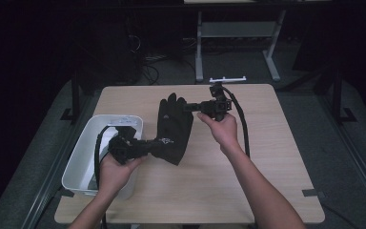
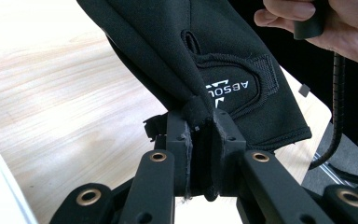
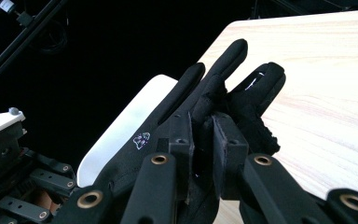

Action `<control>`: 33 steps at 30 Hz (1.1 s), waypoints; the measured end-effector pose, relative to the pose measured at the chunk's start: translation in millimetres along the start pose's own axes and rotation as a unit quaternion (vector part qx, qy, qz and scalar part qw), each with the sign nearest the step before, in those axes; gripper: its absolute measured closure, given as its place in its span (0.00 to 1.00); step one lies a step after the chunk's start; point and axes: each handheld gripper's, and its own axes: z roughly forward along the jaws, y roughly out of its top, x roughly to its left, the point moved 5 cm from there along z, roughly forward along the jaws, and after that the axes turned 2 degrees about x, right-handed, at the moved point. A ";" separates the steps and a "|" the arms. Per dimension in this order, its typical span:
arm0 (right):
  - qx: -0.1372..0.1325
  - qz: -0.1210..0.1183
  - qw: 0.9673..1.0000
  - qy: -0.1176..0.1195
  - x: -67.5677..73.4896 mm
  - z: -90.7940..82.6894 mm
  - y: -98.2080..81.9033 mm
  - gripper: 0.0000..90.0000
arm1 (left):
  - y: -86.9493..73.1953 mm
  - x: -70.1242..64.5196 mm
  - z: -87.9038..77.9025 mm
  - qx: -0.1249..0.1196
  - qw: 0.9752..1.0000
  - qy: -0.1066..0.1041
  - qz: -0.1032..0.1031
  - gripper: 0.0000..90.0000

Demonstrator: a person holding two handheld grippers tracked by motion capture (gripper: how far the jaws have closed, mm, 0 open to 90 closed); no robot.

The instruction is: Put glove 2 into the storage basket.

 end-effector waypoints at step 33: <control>0.015 -0.013 0.999 0.030 34.4 46.1 16.1 0.88 | -11.4 26.1 -43.2 -0.014 0.999 0.023 -0.019 0.89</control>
